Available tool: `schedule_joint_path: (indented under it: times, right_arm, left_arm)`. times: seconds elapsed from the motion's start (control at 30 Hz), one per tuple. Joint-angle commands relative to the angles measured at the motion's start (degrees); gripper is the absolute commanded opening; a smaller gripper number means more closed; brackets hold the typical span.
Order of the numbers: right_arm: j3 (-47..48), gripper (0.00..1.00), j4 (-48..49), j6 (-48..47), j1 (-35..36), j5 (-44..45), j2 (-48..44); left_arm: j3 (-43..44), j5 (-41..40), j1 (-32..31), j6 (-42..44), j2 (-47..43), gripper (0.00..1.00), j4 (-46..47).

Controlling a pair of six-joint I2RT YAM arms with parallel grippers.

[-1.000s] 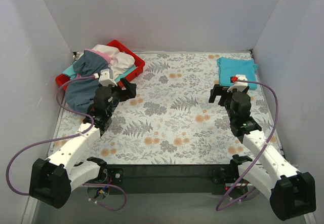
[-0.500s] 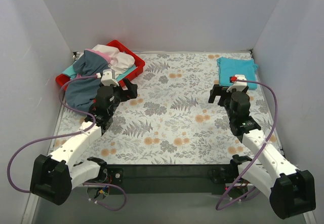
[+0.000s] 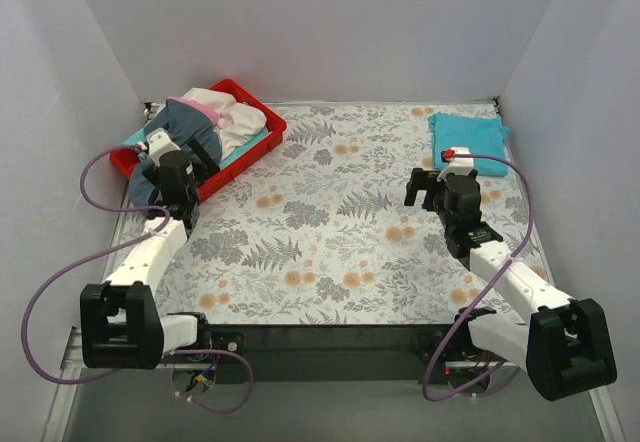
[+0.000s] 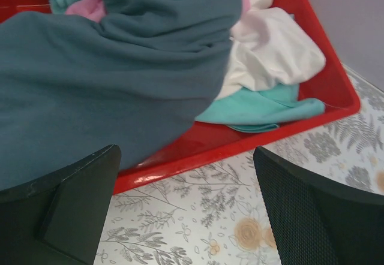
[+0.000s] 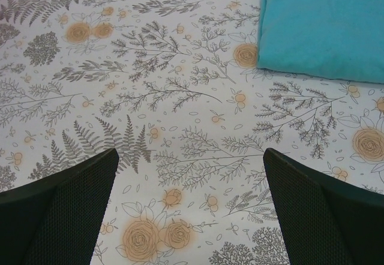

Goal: Fold and stack the t-shirts
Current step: Grab the tshirt from the pile

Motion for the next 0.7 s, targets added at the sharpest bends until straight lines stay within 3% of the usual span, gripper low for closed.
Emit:
schedule_joint_path:
  times: [0.0,0.37,0.53,0.67]
  right_arm:
    - [1.9,0.98,3.9,-0.3,-0.7,0.0,0.2]
    - [-0.2,0.99,6.7,0.6,-1.0,-3.5,0.0]
    - [-0.8,0.98,7.6,1.0,-1.0,-5.3,0.2]
    - [-0.9,0.98,7.8,1.0,-1.1,-5.4,0.3]
  left_arm:
    - [2.2,-8.8,1.9,0.1,1.8,0.85,-4.7]
    - [-0.9,-10.3,4.0,-1.0,-6.1,0.82,-11.4]
    - [-0.5,-13.9,4.6,-3.5,-3.9,0.82,-15.9]
    - [-1.3,-9.3,7.6,-3.7,-2.4,0.84,-14.6]
